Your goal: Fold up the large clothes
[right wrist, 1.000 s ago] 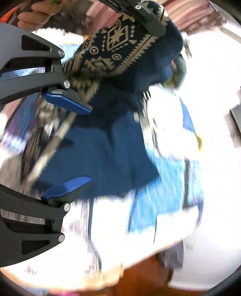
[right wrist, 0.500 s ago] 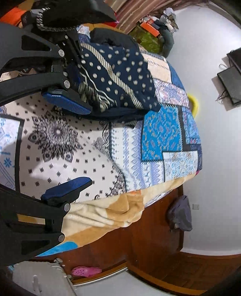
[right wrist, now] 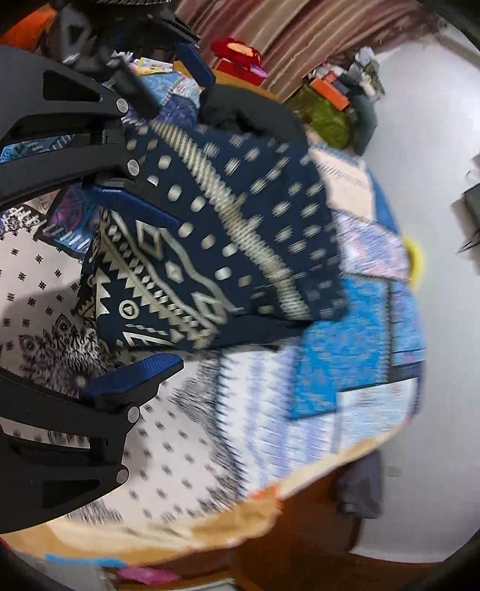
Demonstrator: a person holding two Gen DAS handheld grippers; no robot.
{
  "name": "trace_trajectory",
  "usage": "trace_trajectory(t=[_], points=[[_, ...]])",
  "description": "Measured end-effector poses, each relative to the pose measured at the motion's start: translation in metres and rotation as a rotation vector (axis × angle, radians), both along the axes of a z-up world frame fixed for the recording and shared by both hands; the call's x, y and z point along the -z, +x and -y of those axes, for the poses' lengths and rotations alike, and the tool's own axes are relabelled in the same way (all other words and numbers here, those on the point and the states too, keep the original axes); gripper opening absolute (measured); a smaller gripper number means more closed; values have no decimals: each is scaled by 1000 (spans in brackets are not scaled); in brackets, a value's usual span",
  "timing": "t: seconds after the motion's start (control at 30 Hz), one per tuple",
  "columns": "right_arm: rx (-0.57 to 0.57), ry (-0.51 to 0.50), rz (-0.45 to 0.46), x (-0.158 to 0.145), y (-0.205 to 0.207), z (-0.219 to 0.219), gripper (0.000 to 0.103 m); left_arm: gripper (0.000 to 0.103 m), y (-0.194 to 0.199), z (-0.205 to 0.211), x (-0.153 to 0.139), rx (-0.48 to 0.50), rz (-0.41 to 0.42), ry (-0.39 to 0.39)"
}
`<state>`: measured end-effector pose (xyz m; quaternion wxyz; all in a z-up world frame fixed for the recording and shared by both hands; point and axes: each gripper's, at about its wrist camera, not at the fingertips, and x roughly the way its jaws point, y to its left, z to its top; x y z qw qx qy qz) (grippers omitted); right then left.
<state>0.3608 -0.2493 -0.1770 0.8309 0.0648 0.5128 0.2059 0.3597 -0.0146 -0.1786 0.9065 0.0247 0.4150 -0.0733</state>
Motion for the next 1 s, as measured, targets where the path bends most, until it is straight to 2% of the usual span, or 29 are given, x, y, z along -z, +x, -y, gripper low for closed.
trace_trajectory(t=[0.07,0.13,0.27,0.33,0.5,0.63,0.73,0.83,0.93,1.0], points=[[-4,-2,-46,20,0,1,67,95,4,-10,16,-22,-54,-17],[12,36,-68,28,-3,11,68,95,-4,-18,31,-22,-88,-38],[43,74,-138,31,-3,31,70,95,-7,-33,40,-43,-140,-140],[37,54,-136,27,-5,36,70,95,-8,-34,37,-45,-130,-129],[-12,-21,-31,5,-9,33,70,95,0,-36,11,-51,-34,-74],[-35,15,-1,-8,7,22,70,95,20,-34,-4,-46,-11,-76],[-60,66,-44,-4,25,10,70,95,37,-31,-5,-19,-32,-116],[-74,125,-105,11,44,0,70,95,55,-32,5,6,-82,-169],[-70,142,-158,28,57,-1,70,95,72,-37,21,3,-131,-199],[-72,114,-198,43,67,1,74,95,80,-46,31,18,-169,-285]])
